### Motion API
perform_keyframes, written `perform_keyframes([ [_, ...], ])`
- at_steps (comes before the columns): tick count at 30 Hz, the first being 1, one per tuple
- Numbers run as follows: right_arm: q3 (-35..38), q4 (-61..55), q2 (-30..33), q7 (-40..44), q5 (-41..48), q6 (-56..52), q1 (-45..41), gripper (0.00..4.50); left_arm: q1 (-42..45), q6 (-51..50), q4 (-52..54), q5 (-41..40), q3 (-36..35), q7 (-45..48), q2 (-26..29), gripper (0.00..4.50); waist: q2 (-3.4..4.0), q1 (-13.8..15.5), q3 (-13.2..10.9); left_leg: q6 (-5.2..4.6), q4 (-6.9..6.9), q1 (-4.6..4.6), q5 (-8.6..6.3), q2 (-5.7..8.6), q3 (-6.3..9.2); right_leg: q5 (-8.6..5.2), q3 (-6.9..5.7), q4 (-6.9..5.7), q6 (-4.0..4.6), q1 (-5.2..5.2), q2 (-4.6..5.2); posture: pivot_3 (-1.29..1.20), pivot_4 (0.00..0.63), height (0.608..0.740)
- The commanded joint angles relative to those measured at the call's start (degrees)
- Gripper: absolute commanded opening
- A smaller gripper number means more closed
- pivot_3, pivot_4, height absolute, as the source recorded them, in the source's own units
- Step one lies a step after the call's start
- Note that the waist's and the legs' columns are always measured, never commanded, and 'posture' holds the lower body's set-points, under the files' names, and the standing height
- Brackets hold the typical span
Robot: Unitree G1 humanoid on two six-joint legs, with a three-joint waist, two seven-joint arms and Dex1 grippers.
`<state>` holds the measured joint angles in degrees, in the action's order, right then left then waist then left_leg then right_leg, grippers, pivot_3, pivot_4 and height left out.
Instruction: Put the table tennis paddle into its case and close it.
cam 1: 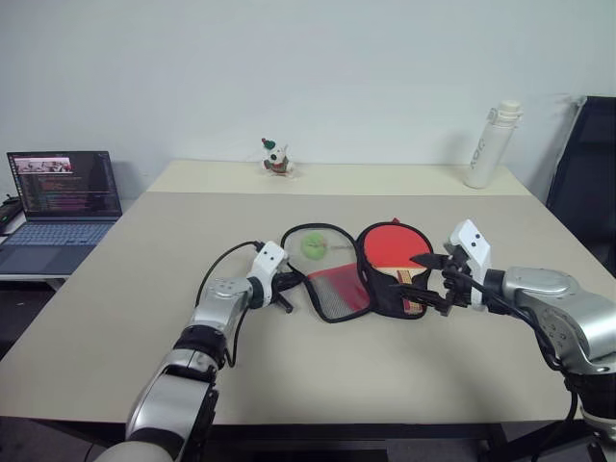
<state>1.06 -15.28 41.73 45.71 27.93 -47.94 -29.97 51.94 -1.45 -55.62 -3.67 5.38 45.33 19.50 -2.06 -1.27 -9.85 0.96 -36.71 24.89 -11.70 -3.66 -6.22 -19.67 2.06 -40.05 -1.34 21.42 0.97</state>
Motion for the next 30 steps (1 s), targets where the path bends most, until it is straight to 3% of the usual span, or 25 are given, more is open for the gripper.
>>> perform_keyframes([
  [1, 3.58, 0.02, 3.00, 1.53, 0.37, 1.29, 0.13, 4.50, 5.24, 3.45, -0.99, 0.64, -0.27, 0.63, -2.31, 0.03, -0.02, 0.01, -0.02, -0.01, -0.02, 0.01, -0.01, 0.00, 0.00, 0.00, 0.00, 0.00, 0.00, 0.00, 0.00, 0.00, 0.150, 0.740],
  [8, 5.53, 6.99, 10.55, 3.18, -1.22, 1.00, -1.09, 4.50, 15.80, 5.37, -1.64, -0.08, -0.43, 3.00, -10.15, 0.03, -0.04, 0.22, -0.05, -0.01, -0.03, 0.02, -0.02, 0.03, -0.04, -0.01, 0.03, 0.04, -0.02, -0.01, -0.01, 0.00, 0.150, 0.740],
  [13, 5.74, 7.48, 10.52, 2.43, -1.25, -0.20, -2.18, 4.50, 20.08, 7.43, -6.34, 0.57, -1.31, 0.90, -14.21, 0.03, -0.02, -0.71, -0.05, 0.00, 0.01, -0.01, -0.02, 0.01, -0.08, -0.02, 0.13, 0.03, -0.03, 0.02, -0.03, 0.00, 0.150, 0.740],
  [18, 5.44, 8.17, 7.72, -0.33, -1.06, -1.51, -3.80, 4.50, 18.29, 8.19, -4.92, -0.11, -1.90, 2.45, -13.31, 0.03, 0.01, -1.05, -0.07, 0.01, 0.02, -0.07, -0.02, -0.01, -0.10, -0.01, 0.20, -0.02, -0.03, 0.06, -0.08, 0.00, 0.150, 0.740],
  [22, 5.53, 11.06, 3.69, -2.18, 0.21, -4.32, -6.24, 4.50, 11.98, 5.82, 4.46, -2.81, -3.15, 7.04, -9.97, 0.03, 0.03, -1.10, -0.06, 0.03, 0.00, -0.07, -0.02, -0.04, -0.13, -0.01, 0.21, -0.04, -0.03, 0.05, -0.07, 0.00, 0.150, 0.740],
  [30, 1.77, 26.69, -4.03, -9.40, -6.11, -4.13, -12.87, 4.50, -8.21, -16.27, 42.45, -15.02, -6.27, 14.05, 1.64, 0.03, 0.07, -1.00, -0.07, 0.04, -0.06, -0.07, -0.02, -0.09, -0.14, -0.01, 0.18, -0.11, -0.02, 0.04, 0.02, 0.00, 0.150, 0.740],
])
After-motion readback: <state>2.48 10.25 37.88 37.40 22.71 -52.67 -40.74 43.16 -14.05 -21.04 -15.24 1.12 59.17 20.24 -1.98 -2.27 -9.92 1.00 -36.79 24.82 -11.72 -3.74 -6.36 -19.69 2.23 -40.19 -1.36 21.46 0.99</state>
